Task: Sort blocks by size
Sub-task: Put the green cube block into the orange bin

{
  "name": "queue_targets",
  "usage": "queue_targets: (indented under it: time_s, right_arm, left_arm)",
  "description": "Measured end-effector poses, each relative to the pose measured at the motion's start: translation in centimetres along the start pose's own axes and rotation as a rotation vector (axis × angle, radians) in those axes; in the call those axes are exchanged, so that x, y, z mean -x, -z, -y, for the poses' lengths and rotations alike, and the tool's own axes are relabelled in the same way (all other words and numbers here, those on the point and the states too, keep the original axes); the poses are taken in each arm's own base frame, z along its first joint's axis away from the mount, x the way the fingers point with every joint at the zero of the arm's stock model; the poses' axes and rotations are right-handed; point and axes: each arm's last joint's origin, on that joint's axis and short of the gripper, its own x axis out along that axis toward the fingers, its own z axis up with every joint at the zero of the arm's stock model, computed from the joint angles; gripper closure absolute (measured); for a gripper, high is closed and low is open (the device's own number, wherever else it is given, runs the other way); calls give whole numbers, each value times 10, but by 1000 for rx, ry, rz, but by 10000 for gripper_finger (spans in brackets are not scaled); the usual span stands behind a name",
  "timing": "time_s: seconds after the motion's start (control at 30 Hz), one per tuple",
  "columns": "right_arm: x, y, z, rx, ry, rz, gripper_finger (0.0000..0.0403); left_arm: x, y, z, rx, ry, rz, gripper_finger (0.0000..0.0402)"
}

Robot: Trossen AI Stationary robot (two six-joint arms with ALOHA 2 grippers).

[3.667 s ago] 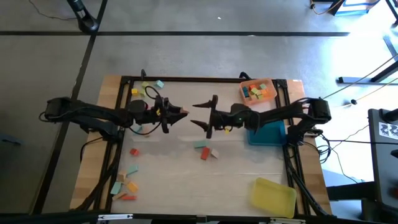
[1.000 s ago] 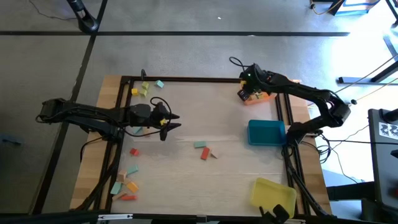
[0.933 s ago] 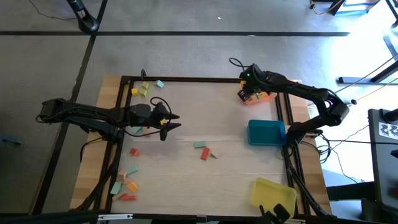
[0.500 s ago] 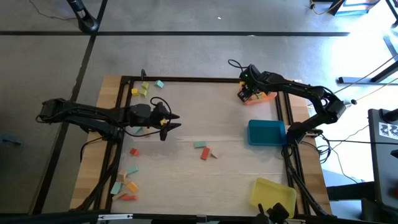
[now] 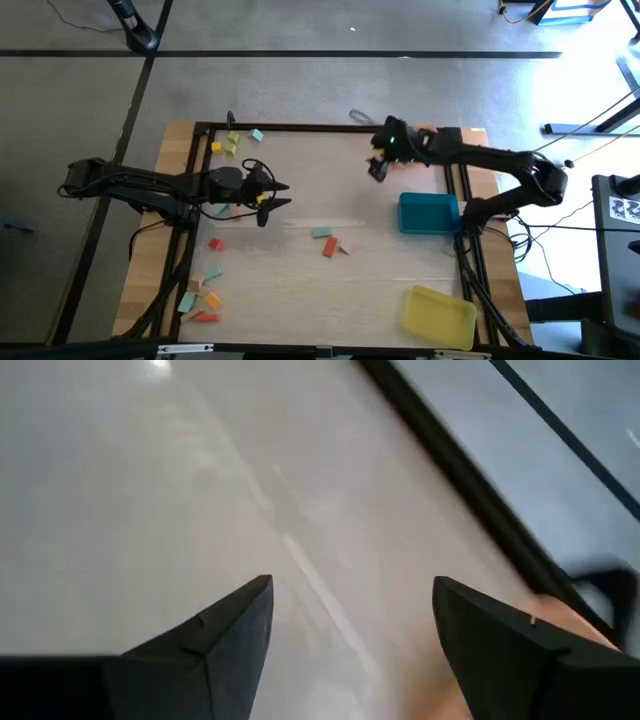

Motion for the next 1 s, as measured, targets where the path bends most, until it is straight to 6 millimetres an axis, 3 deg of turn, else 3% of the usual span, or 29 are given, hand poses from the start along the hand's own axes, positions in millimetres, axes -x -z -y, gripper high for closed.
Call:
queue_targets:
  time_s: [0.23,0.4,0.53,0.7,1.0]
  right_arm:
    - [-3,11,-70,189,-175,183,134]
    - [-6,31,-98,253,-256,265,134]
    - [-7,42,-109,272,-292,295,134]
    - [-8,49,-113,247,-315,328,134]
    - [-12,54,-111,221,-313,401,134]
  left_arm:
    - [-1,-5,-6,-27,-24,39,214]
    - [-1,-10,-13,-48,-59,49,177]
    - [-1,-25,-22,-36,-173,-4,137]
    - [10,-36,-44,-25,-627,-86,122]
    - [11,-20,-92,148,-967,-267,148]
